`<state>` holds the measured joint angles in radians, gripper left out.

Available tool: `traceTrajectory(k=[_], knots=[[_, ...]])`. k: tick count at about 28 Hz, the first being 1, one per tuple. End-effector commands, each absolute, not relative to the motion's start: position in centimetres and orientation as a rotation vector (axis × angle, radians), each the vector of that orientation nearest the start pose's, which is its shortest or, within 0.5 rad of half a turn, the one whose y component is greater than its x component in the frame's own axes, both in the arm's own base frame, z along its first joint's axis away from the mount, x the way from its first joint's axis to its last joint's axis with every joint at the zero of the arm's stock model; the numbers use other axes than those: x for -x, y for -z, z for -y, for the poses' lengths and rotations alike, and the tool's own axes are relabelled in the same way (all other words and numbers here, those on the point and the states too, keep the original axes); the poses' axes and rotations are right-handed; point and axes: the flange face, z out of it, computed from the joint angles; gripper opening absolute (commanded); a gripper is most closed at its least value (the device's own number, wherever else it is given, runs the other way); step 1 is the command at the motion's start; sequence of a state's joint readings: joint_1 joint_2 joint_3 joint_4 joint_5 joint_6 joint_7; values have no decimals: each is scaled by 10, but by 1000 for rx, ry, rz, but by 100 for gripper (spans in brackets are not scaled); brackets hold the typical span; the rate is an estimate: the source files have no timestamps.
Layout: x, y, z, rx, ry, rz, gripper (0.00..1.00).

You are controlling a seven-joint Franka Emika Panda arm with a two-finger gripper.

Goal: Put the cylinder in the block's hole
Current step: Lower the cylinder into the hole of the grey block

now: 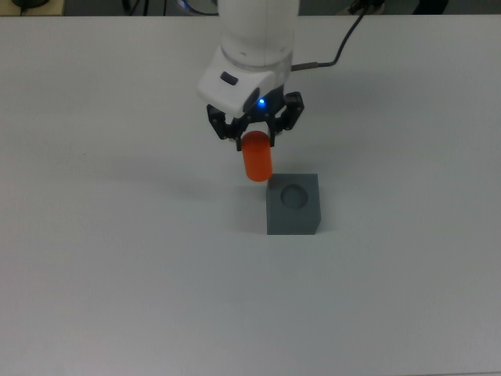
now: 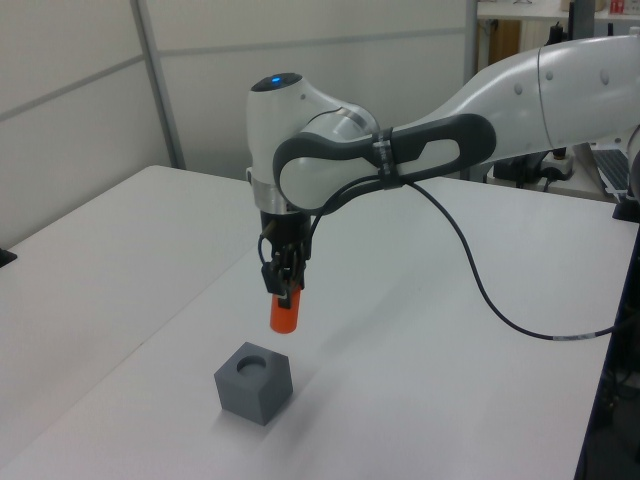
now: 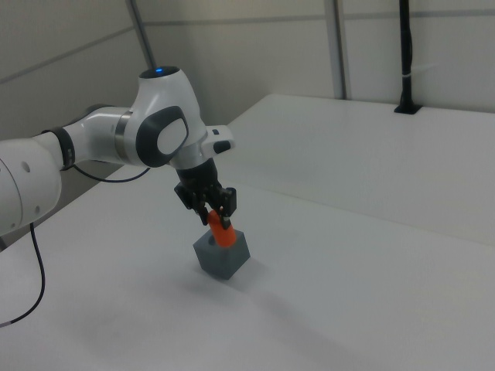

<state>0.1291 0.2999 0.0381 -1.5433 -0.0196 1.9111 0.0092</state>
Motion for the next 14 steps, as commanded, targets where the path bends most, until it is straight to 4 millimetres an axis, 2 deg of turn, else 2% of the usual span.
traceTrajectory(k=[1,7,14], knots=[[-673,-469,-133,3122,85,223,0],[-677,-466,-152,3119,99,240,0],[-677,-456,-164,3120,86,268,0]])
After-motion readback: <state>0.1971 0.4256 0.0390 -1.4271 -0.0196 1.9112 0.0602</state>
